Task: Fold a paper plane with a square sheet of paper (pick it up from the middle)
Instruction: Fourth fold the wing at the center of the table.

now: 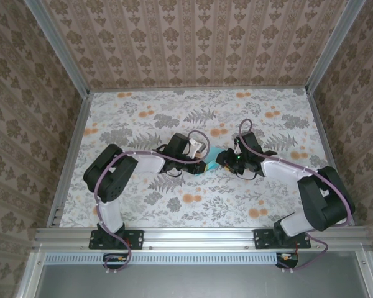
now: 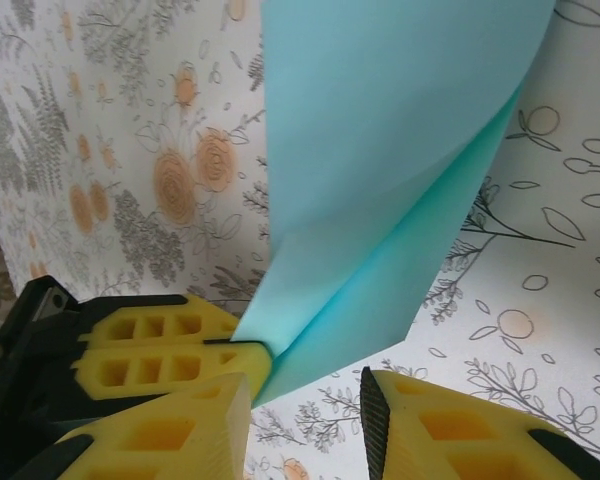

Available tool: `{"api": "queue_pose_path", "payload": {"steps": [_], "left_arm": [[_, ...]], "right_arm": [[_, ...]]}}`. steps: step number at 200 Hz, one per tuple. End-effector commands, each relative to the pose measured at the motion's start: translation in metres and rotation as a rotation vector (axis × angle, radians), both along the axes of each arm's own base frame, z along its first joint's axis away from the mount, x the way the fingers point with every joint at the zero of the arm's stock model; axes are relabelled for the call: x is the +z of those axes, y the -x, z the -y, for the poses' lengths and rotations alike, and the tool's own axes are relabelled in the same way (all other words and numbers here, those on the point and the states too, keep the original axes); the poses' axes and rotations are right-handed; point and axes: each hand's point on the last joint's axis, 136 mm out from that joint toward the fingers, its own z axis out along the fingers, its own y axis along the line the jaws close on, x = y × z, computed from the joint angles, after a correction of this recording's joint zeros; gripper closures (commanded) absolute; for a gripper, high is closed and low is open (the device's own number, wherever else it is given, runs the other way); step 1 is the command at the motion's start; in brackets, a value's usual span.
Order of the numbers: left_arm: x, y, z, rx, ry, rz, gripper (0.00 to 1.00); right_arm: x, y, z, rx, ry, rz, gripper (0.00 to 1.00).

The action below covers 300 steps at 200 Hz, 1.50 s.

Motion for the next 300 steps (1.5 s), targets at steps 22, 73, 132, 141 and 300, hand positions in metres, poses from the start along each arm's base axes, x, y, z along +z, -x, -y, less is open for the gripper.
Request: {"api": "queue_pose_path", "payload": {"steps": [22,73,132,141,300], "left_arm": [[0.007,0.004,-0.006,-0.111,-0.082,0.258,1.0],[0.012,-0.01,-0.015,-0.115,-0.13,0.479,1.0],[0.006,-0.017,-0.018,-0.073,-0.117,0.557,1.0],[0.005,-0.017,-0.019,-0.068,-0.114,0.563,1.0],[-0.007,-0.017,-0.014,-0.089,-0.138,0.423,0.78]], "right_arm": [[0.022,-0.007,-0.013,0.039,-0.03,0.081,0.64],[0.024,-0.008,-0.015,0.038,-0.03,0.107,0.67],[0.019,-0.01,-0.022,0.051,-0.04,0.107,0.68],[0.019,-0.013,-0.026,0.055,-0.045,0.113,0.68],[0.001,-0.025,-0.018,-0.052,-0.011,0.073,0.69]]}}
